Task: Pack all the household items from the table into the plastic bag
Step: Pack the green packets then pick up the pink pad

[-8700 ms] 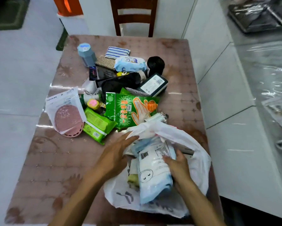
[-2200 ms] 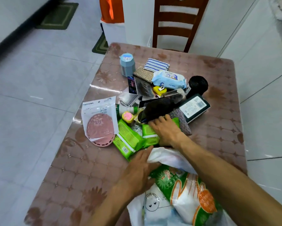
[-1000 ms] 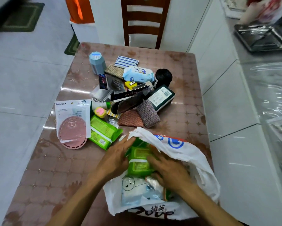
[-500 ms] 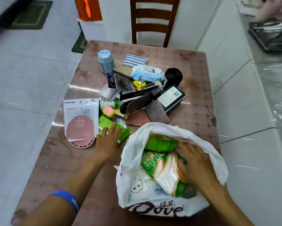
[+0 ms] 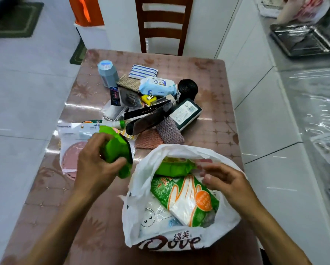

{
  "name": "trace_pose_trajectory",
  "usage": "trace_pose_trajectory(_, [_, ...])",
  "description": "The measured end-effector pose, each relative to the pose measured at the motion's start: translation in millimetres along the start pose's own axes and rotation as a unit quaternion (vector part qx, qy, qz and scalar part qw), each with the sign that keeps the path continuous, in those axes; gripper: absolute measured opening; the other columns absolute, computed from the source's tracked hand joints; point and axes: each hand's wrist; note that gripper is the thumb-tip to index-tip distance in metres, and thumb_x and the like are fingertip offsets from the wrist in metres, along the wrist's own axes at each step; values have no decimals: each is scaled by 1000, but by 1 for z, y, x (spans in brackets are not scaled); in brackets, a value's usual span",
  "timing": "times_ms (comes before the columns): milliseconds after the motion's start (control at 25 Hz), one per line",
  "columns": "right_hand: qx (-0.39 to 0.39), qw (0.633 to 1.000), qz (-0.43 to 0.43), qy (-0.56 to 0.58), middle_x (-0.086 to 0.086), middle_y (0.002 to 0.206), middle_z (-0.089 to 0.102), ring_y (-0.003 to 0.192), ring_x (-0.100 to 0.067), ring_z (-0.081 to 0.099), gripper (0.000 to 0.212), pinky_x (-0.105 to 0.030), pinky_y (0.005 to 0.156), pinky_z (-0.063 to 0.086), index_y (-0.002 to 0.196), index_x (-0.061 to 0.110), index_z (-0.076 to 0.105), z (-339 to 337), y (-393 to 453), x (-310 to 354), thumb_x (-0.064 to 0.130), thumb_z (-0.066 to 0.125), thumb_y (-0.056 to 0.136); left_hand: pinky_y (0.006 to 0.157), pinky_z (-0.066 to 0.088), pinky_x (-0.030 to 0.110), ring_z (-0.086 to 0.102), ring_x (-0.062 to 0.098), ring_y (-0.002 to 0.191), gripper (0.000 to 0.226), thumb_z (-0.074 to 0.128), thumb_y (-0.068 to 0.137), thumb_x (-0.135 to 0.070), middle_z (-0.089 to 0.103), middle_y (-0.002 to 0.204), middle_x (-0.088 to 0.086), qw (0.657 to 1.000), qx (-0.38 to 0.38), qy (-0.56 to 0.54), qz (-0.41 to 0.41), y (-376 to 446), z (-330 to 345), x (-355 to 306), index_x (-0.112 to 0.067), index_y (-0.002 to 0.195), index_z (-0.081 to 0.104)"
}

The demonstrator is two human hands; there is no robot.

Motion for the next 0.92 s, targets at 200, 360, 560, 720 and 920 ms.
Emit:
trace_pose_trajectory(200, [196, 919, 106, 324, -11, 123, 66, 105, -36, 66, 82, -50, 83, 56, 138, 23, 47, 44, -14, 21, 49, 80, 68, 79, 50, 30, 57, 17, 100, 33, 74, 67, -10, 56, 110, -5, 926, 236, -123, 266, -61, 29, -93, -18, 95, 59])
trace_pose_trajectory(360, [-22, 981, 110, 161, -7, 121, 65, 97, -17, 67, 73, -34, 77, 57, 135, 33, 45, 29, 4, -24, 22, 78, 71, 87, 51, 40, 52, 18, 119, 39, 75, 78, -27, 54, 130, 0, 933, 296, -69, 190, -78, 77, -47, -23, 114, 62])
trace_pose_trajectory(560, [-45, 869, 98, -483, -9, 145, 44, 132, -34, 38, 76, -48, 102, 43, 144, 26, 33, 7, 17, -73, 34, 62, 75, 94, 35, 65, 38, 49, 130, 62, 81, 55, -14, 42, 146, 22, 910, 201, 353, 85, -70, 97, 29, -21, 114, 62])
trace_pose_trajectory(720, [-117, 812, -44, -570, -11, 120, 64, 103, -34, 61, 46, -45, 79, 55, 121, 13, 59, 30, 8, -58, 23, 66, 77, 71, 52, 45, 58, 35, 102, 55, 69, 67, -5, 55, 135, 12, 940, 187, 248, 140, -68, 90, 34, -19, 119, 57])
trace_pose_trajectory(920, [-32, 864, -282, -417, 3, 103, 67, 86, -20, 63, 19, -34, 67, 54, 100, 20, 66, 70, 19, -1, 20, 66, 81, 79, 52, 37, 59, 16, 96, 25, 64, 80, -19, 61, 105, -3, 985, -18, -45, -164, -52, 51, 54, -24, 103, 54])
Point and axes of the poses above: each hand's wrist, its own y-axis towards the middle knuckle, its own z-axis out of the palm, x = y × z
